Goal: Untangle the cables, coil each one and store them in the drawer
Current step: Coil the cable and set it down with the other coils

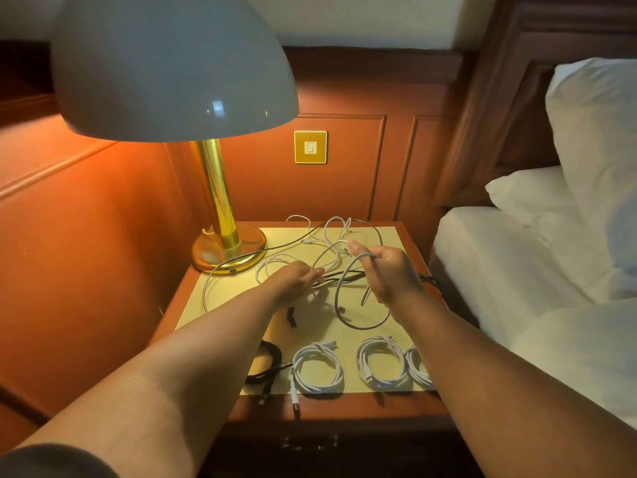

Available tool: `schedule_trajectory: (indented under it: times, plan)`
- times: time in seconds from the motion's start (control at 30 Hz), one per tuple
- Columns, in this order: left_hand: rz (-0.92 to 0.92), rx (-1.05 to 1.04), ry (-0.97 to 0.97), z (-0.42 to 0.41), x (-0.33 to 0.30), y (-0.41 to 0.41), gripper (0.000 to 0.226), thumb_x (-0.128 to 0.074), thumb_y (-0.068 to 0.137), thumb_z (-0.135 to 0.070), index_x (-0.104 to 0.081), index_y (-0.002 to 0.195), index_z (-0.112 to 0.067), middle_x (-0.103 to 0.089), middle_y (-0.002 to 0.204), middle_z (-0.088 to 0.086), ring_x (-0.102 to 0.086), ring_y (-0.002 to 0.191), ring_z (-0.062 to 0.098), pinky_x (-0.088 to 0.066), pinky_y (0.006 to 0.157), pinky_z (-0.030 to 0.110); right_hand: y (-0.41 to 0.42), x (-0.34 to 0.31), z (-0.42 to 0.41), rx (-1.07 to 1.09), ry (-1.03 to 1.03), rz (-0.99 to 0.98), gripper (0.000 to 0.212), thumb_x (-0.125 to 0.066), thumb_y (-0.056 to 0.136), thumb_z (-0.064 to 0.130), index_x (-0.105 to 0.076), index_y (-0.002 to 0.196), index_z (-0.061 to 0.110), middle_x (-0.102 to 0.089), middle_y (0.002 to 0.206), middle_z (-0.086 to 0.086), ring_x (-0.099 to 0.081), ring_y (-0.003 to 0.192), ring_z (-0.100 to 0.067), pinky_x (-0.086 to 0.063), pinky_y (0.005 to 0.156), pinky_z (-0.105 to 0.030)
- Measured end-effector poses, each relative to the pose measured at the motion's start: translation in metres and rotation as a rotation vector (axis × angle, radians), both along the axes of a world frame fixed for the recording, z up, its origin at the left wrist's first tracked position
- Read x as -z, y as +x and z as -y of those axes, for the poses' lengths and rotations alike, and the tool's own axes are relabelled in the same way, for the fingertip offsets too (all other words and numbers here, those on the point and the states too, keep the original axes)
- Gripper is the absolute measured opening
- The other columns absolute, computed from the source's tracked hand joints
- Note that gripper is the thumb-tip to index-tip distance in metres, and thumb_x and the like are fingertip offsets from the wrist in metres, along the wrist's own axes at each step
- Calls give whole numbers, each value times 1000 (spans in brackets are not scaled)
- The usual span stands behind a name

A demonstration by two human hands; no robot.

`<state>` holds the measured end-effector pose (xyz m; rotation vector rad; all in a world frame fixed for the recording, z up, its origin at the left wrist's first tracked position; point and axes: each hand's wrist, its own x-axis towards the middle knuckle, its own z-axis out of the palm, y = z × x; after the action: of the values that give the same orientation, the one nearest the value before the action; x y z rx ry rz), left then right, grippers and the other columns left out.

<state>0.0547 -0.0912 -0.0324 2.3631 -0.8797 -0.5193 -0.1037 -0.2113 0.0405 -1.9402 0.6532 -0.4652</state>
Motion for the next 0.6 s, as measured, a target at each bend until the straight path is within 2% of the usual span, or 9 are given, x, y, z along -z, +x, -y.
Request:
schedule_trajectory:
  times: [0.07,0.13,0.2,0.27,0.33,0.43,0.53,0.6]
  plan:
    - [-90,-29,-143,-1,-11,-2,46,-34,107,-43,-69,115,-14,-64,125,8,-57,115,24,-44,98,39,-2,1,0,-9,25,0,57,-53,94,58,-68,103,4,-37,46,11,-34,51,-13,-33,54,-32]
    - [-143,-82,-277,-4,-24,-6,46,-34,107,-40,-71,108,-11,-64,121,9,-56,116,23,-42,100,40,-7,-1,-1,-47,26,-11,58,-51,93,62,-68,96,6,-40,51,7,-36,51,-13,-34,55,-33]
    - [-184,-166,-426,-5,-39,-11,46,-37,107,-39,-69,92,-10,-68,107,9,-60,105,21,-43,96,41,-13,-6,-4,-83,18,-34,57,-50,92,64,-63,81,9,-45,53,3,-38,50,-14,-37,53,-33]
    - [-253,-218,-577,-8,-59,-17,42,-41,106,-37,-60,79,-12,-68,85,7,-63,85,19,-46,86,39,-22,-14,-8,-107,22,-68,52,-49,93,63,-62,80,14,-56,62,-2,-43,50,-13,-40,47,-28]
    - [-330,-227,-688,-13,-81,-27,36,-44,105,-33,-52,76,-14,-56,69,2,-54,66,18,-44,72,36,-33,-24,-14,-154,26,-117,51,-48,94,61,-63,90,12,-63,75,-5,-49,54,-14,-43,46,-25]
    - [-478,-181,-812,-26,-115,-45,26,-46,102,-23,-45,77,-17,-38,63,-3,-33,59,14,-31,59,32,-59,-41,-31,-304,-12,-174,50,-43,99,55,-63,109,10,-62,87,5,-63,68,-16,-51,55,-27]
    - [-594,-95,-852,-52,-153,-77,31,-43,97,-20,-37,67,-18,-27,57,-5,-20,54,12,-24,50,26,-96,-57,-59,-427,-67,-216,49,-39,101,52,-66,108,12,-62,94,10,-67,76,-17,-53,66,-29]
    - [-605,-64,-831,-58,-173,-89,35,-42,97,-24,-37,64,-19,-24,55,-6,-17,51,11,-21,44,24,-107,-61,-69,-476,-90,-231,40,-41,103,48,-65,106,16,-64,99,7,-66,80,-16,-53,69,-27]
